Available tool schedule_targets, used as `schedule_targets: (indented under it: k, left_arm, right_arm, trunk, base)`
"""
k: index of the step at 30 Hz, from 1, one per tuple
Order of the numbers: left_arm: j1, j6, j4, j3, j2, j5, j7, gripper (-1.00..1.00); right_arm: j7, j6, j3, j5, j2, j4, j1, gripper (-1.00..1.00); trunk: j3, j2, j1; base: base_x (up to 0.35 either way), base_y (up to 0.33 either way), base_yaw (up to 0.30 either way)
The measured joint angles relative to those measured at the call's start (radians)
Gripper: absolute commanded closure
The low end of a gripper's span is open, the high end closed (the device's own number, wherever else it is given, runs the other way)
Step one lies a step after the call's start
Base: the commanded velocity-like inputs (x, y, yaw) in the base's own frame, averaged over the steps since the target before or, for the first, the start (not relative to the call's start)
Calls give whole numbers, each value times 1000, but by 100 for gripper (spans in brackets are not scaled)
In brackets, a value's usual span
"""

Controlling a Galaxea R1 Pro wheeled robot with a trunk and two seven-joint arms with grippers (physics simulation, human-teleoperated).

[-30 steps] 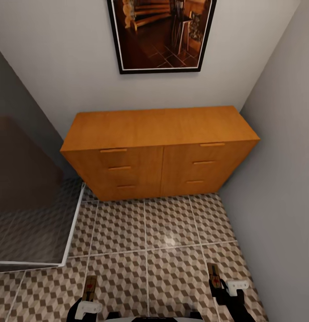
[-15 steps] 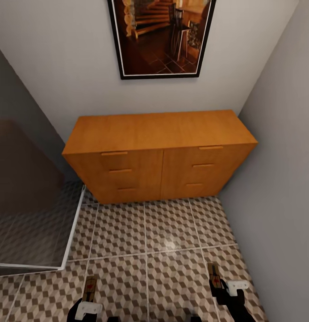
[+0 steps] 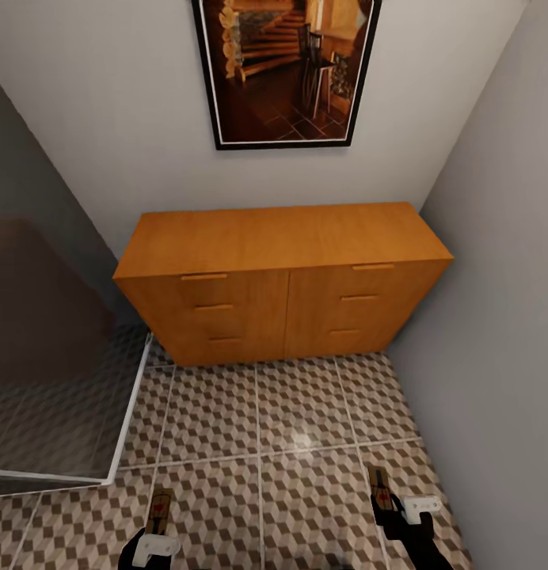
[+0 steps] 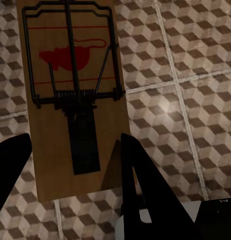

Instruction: Take the four mousetraps from the cabinet in the bathroom and place them on the bathroom floor. Make sure all four end up on the same floor surface, and ensure that at least two of them are either under or directly next to the same bathroom sink.

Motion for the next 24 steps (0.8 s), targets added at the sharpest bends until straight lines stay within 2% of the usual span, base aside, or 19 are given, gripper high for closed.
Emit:
schedule_targets:
  k: [24]
  left_arm:
    - [2, 2, 0, 0, -1, 0, 0, 100]
  right_arm:
    - [-1, 0, -2, 0, -5, 0, 0, 100]
  trunk:
    - [39, 0, 0]
  base:
    - [0, 0, 0]
